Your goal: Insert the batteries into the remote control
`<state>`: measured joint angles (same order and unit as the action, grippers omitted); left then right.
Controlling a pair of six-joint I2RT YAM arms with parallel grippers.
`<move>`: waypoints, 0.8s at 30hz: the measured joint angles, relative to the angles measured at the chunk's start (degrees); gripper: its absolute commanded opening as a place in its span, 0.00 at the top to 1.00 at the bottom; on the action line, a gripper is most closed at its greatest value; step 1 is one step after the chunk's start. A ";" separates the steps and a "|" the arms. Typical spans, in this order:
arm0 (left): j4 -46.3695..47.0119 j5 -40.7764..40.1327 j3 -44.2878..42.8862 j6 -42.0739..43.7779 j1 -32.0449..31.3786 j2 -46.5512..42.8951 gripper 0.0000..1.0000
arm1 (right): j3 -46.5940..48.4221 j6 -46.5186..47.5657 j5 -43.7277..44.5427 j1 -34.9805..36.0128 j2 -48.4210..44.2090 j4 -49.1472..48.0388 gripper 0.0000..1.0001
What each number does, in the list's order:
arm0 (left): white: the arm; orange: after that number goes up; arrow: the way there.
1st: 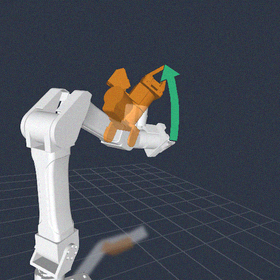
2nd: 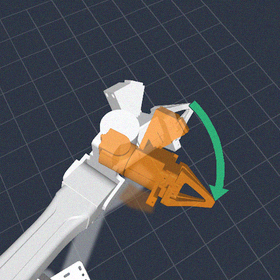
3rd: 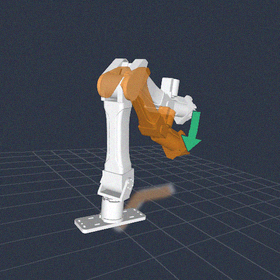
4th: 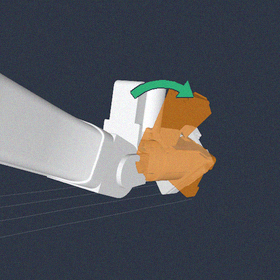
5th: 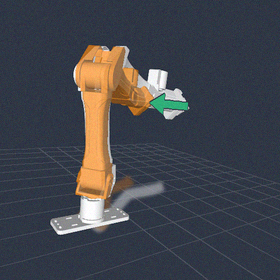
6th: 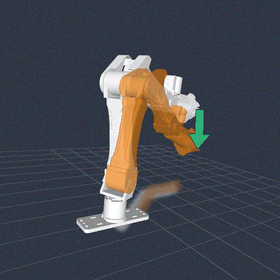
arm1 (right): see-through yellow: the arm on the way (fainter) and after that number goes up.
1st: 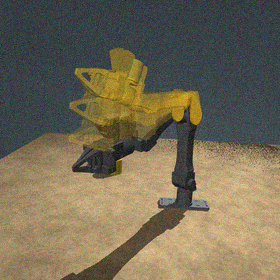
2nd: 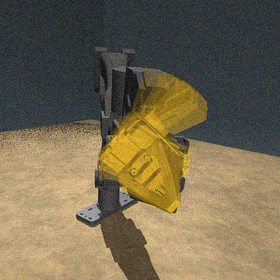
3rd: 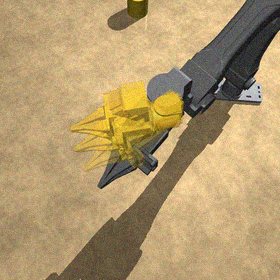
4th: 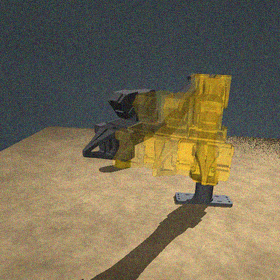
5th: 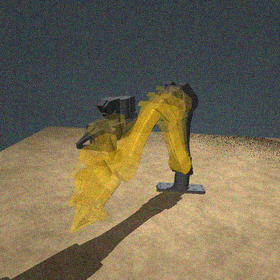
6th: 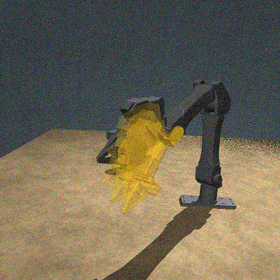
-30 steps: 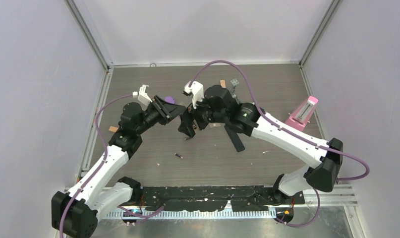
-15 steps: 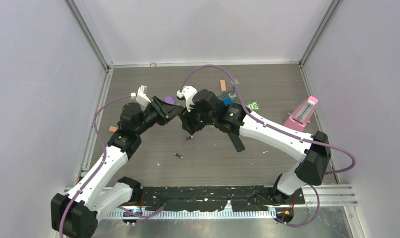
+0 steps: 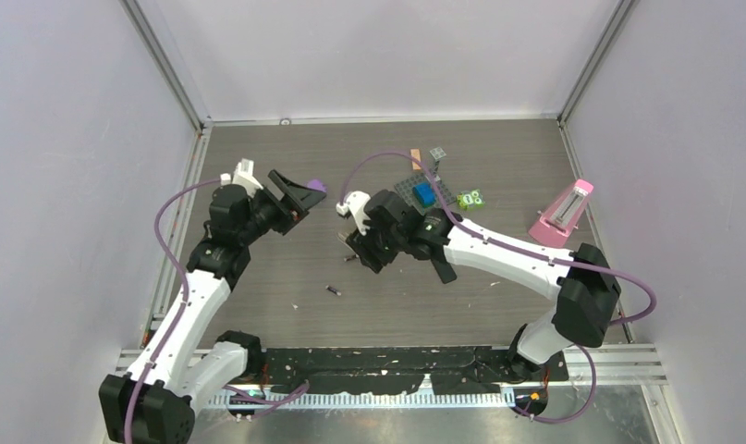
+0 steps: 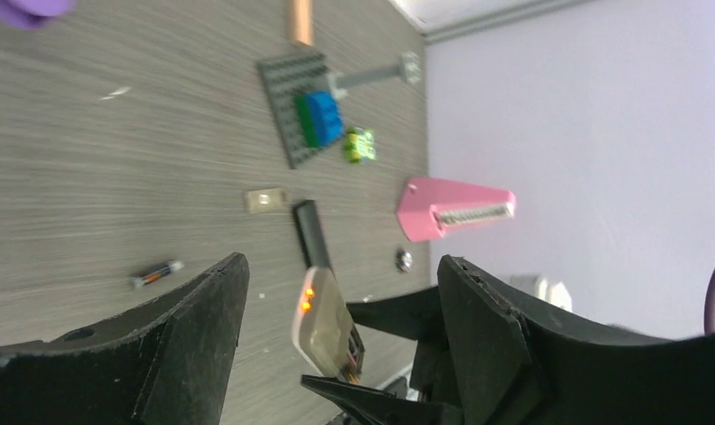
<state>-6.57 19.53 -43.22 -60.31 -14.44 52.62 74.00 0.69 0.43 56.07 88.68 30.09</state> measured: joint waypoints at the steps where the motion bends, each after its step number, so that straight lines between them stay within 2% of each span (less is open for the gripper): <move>1: -1.46 -0.17 0.00 0.70 1.49 -0.04 0.21 | -1.97 1.07 -0.50 0.00 -0.24 0.04 0.71; 7: -7.91 -1.22 0.57 2.91 6.84 -0.90 0.21 | -9.42 6.97 -1.73 0.00 -0.13 1.55 0.67; 24: -10.67 -1.44 0.74 5.53 8.70 -1.40 0.22 | -5.60 17.84 0.79 1.05 15.74 -1.55 0.59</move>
<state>-17.23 18.09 -42.48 -54.78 -5.74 51.22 68.40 18.52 1.21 57.12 104.42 28.53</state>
